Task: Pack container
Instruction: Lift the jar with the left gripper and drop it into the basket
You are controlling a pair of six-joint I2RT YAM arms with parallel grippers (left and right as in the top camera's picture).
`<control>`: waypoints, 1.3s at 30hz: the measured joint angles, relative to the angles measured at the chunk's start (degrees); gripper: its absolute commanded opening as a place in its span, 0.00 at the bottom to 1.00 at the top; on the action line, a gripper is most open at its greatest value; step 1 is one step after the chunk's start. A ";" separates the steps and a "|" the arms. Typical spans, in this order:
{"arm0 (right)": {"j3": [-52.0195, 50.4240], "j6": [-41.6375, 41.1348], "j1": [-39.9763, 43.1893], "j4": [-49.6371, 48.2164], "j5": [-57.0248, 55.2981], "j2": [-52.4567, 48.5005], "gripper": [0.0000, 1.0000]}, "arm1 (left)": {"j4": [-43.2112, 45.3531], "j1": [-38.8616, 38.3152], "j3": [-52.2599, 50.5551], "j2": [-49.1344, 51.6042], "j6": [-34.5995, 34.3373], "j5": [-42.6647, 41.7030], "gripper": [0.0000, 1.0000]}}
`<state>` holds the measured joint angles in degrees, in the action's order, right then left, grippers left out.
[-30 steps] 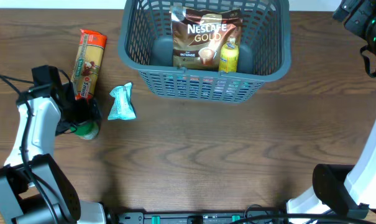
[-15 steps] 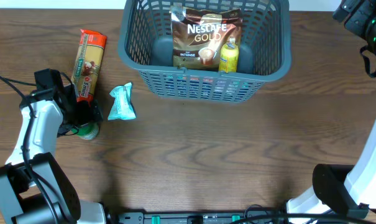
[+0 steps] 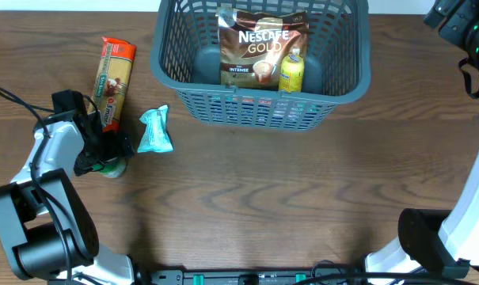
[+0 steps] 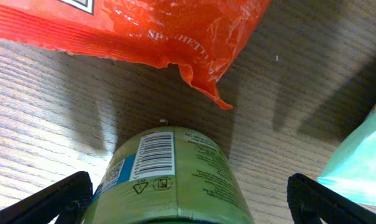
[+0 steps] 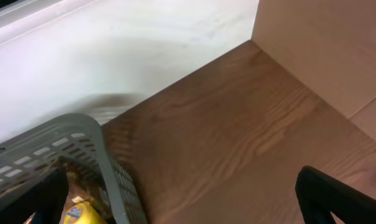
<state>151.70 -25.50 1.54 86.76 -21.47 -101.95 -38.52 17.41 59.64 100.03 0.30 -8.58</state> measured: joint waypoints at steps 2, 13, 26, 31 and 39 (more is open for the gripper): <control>0.00 0.02 -0.02 0.00 0.00 0.00 0.99 | 0.00 0.00 0.00 0.00 0.00 -0.02 1.00; 0.00 0.00 -0.02 0.00 0.00 0.00 0.99 | -0.17 0.02 0.00 0.00 0.15 0.31 0.56; 0.00 0.00 0.00 0.02 0.00 0.00 0.99 | -0.98 0.02 0.11 -0.37 1.66 -0.04 0.06; 0.00 0.00 0.00 0.00 0.00 0.00 0.99 | -2.29 0.02 0.13 -0.37 1.64 -0.07 0.06; 0.00 0.00 0.00 0.00 0.00 0.00 0.99 | -7.76 0.02 3.98 -0.44 1.66 -0.04 0.06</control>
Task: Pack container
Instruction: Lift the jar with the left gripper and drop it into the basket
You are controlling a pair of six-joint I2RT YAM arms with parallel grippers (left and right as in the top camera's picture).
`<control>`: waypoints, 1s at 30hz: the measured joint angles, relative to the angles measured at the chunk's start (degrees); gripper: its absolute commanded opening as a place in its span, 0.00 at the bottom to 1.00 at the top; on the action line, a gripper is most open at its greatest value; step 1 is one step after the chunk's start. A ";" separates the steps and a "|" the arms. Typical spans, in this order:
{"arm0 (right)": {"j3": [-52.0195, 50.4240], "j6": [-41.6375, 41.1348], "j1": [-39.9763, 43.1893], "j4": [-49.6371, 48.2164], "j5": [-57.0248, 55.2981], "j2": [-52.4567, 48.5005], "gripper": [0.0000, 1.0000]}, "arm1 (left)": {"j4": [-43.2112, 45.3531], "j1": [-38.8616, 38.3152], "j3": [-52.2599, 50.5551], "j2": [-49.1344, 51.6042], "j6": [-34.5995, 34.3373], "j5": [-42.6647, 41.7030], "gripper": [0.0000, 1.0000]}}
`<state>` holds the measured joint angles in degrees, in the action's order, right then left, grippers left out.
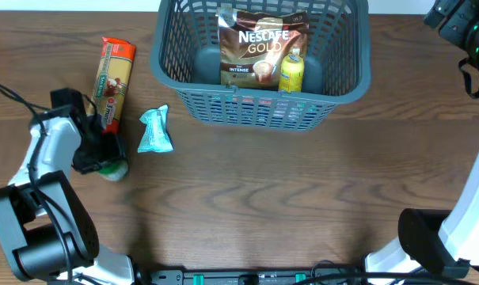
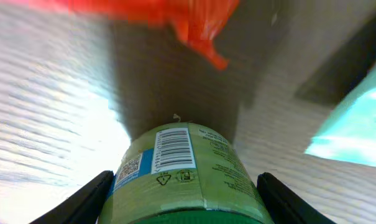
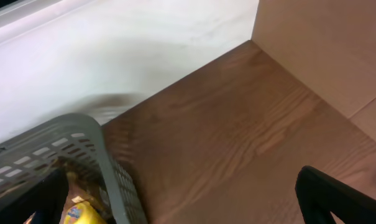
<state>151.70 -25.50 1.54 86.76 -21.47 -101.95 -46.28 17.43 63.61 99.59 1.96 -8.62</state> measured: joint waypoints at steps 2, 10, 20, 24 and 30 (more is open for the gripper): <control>0.00 0.00 0.00 0.00 0.00 0.00 0.99 | -0.66 0.00 2.64 -0.63 -0.02 0.00 0.06; 0.00 0.00 0.00 0.00 0.00 0.00 0.99 | -4.66 -0.02 16.22 -9.66 -1.03 -0.37 0.06; 0.00 0.02 0.00 0.00 0.00 0.00 0.99 | -5.14 -4.44 33.07 -19.12 -2.75 -9.90 0.06; 0.00 0.00 0.00 0.00 0.00 0.00 0.99 | -4.74 -10.62 38.14 -19.32 -3.43 -11.43 0.06; 0.00 0.00 -0.02 0.00 0.00 0.00 0.99 | -0.81 -21.22 43.04 -16.46 -3.48 -12.46 0.06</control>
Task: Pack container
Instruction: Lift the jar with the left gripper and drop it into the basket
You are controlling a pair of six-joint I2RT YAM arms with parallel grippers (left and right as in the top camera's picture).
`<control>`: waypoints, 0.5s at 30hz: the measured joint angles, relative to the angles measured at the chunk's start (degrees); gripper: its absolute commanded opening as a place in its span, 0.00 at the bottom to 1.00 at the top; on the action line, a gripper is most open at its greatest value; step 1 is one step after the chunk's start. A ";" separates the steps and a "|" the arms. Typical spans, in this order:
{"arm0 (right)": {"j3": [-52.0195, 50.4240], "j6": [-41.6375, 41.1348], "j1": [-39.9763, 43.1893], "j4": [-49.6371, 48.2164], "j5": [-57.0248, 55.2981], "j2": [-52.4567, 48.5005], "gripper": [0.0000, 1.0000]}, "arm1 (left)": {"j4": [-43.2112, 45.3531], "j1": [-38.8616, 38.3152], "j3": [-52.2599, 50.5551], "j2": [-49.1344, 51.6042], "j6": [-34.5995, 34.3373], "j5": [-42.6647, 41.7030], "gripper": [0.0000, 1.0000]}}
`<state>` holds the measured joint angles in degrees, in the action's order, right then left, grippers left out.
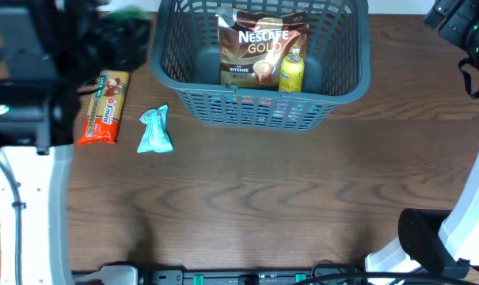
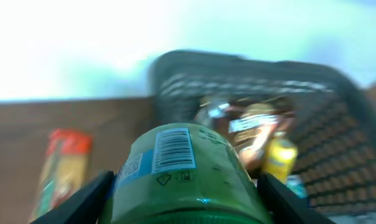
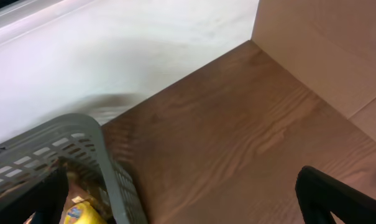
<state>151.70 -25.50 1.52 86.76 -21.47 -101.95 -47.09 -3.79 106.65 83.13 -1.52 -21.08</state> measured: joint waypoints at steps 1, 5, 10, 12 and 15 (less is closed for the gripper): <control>0.00 0.00 0.02 0.00 0.00 0.00 0.99 | 0.44 -1.27 0.48 0.72 0.00 -0.04 0.05; 0.00 0.00 0.02 0.00 0.00 0.00 0.99 | 1.44 -6.36 1.81 4.42 0.00 -0.20 0.06; 0.00 0.00 0.02 0.00 0.00 0.00 0.99 | 2.16 -11.26 1.92 10.73 0.02 -0.22 0.06; 0.00 0.00 0.02 0.00 0.00 0.00 0.99 | 2.16 -12.41 1.92 13.53 0.04 -0.22 0.06; 0.00 0.00 0.02 0.00 0.00 0.00 0.99 | 2.16 -13.49 1.92 17.35 0.07 -0.20 0.06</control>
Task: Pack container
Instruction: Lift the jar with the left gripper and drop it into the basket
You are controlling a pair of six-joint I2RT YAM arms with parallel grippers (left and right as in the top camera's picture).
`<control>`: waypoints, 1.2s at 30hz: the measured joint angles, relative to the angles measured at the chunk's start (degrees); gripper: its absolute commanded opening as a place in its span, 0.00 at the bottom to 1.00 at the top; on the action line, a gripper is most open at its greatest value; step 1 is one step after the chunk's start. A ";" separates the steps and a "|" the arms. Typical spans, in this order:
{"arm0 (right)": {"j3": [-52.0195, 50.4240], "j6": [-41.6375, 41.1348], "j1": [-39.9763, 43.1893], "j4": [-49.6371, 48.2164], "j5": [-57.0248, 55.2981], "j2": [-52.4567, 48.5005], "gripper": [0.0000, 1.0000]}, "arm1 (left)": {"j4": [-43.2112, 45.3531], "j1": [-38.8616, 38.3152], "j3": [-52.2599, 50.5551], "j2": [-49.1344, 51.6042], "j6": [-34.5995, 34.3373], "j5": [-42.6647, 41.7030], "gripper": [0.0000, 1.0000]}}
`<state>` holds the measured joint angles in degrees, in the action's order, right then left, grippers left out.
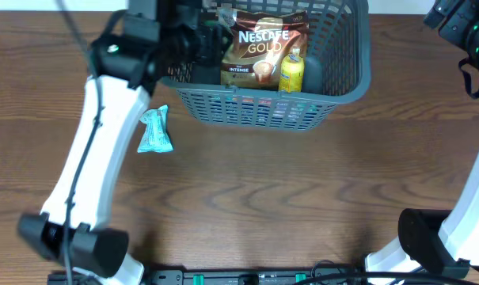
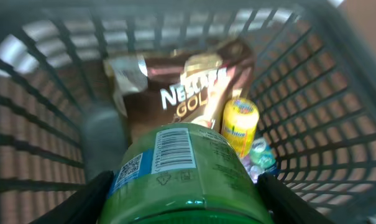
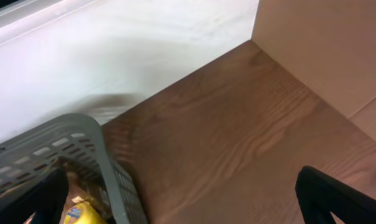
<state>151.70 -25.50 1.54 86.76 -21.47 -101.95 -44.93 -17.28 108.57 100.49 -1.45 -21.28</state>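
Note:
My left gripper hangs over the left half of the grey basket, shut on a green jar with a barcode label. In the left wrist view the jar sits between the dark fingers, above the basket floor. Below it lie a brown Nescafe Gold bag and a small yellow bottle; the overhead view shows the bag and the bottle too. My right gripper stands open and empty off the basket's far right corner.
A teal packet lies on the wooden table in front of the basket's left corner. My left arm crosses the table's left side. A white wall and a wooden panel border the far right.
My left gripper has moved right with the green jar, from above the table left of the basket to over the basket's inside. The right arm has not moved.
My left gripper stood open around the green jar lying on the table by the spaghetti packet. It then shut on the jar. Later it held the jar high, left of the basket, and now over the basket's left half.

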 measured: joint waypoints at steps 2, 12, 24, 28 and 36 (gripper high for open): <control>0.00 0.02 -0.02 0.00 0.00 0.00 0.99 | -0.02 -0.48 0.00 2.23 0.11 0.02 0.06; 0.00 0.00 -0.02 0.00 0.00 0.00 0.99 | -0.04 -1.01 0.00 9.88 1.29 0.04 0.06; 0.00 0.00 0.00 0.00 0.00 0.00 0.99 | -0.09 -1.03 0.00 12.46 1.57 1.66 0.06; 0.00 0.00 0.00 0.00 0.00 0.00 0.99 | -0.33 -1.01 0.00 12.76 1.73 2.32 0.06; 0.00 0.00 0.00 0.00 0.00 0.00 0.99 | -1.07 -1.01 0.00 12.79 2.21 2.36 0.95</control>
<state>151.70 -25.50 1.54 86.76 -21.47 -101.95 -46.00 -18.28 108.57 113.27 0.75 -18.92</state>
